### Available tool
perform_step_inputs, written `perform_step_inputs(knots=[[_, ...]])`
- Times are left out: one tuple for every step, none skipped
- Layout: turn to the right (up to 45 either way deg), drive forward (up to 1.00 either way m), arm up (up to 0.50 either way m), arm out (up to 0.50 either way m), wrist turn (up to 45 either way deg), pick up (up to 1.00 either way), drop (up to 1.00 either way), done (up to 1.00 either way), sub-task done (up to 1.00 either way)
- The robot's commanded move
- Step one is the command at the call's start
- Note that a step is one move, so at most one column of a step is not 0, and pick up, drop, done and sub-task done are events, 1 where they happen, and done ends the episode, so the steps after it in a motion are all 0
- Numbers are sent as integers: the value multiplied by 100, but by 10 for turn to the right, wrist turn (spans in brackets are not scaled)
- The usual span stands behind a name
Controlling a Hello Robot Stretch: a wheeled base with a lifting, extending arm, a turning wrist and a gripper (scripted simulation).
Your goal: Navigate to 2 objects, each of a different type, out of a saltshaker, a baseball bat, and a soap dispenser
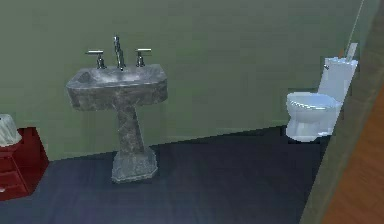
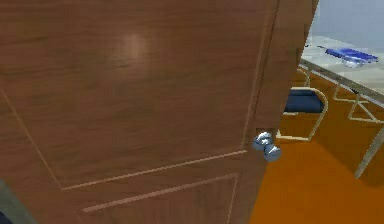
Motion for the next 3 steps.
perform_step_inputs(knots=[[-60, 0, 0, 0, 0, 0, 0, 0, 0], [0, 30, 0, 0, 0, 0, 0, 0, 0], [-360, 0, 0, 0, 0, 0, 0, 0, 0]])
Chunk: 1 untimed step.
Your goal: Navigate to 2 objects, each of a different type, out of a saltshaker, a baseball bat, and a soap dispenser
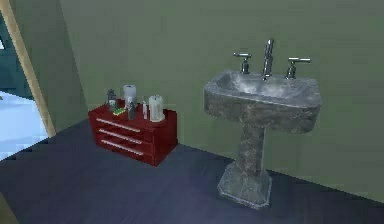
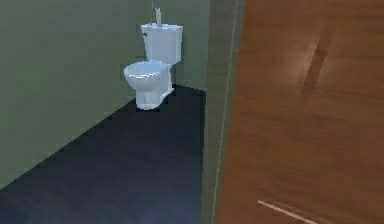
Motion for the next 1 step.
perform_step_inputs(knots=[[0, 30, 0, 0, 0, 0, 0, 0, 0]])
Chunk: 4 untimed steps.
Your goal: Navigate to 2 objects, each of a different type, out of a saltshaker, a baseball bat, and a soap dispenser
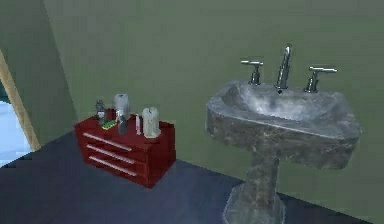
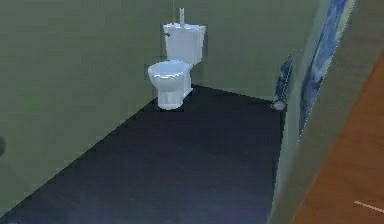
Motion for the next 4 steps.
perform_step_inputs(knots=[[150, 0, 0, 0, 0, 0, 0, 0, 0], [0, 15, 0, 0, 0, 0, 0, 0, 0], [-450, 0, 0, 0, 0, 0, 0, 0, 0], [-210, 0, 0, 0, 0, 0, 0, 0, 0]])
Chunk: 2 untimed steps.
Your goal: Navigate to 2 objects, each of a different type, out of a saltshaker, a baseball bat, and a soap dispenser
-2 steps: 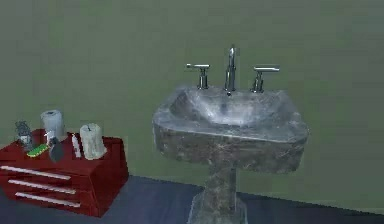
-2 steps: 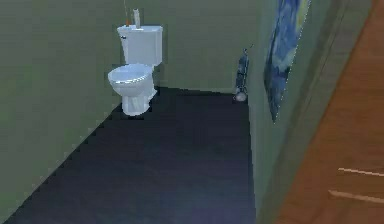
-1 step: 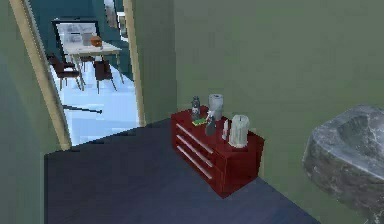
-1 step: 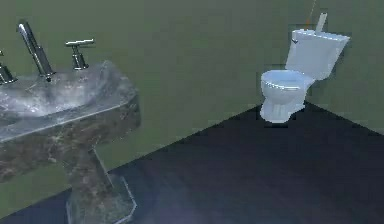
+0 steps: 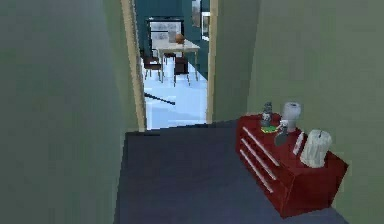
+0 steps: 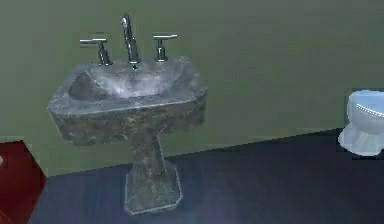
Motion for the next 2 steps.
perform_step_inputs(knots=[[0, 100, 0, 0, 0, 0, 0, 0, 0], [0, 100, 0, 0, 0, 0, 0, 0, 0]])
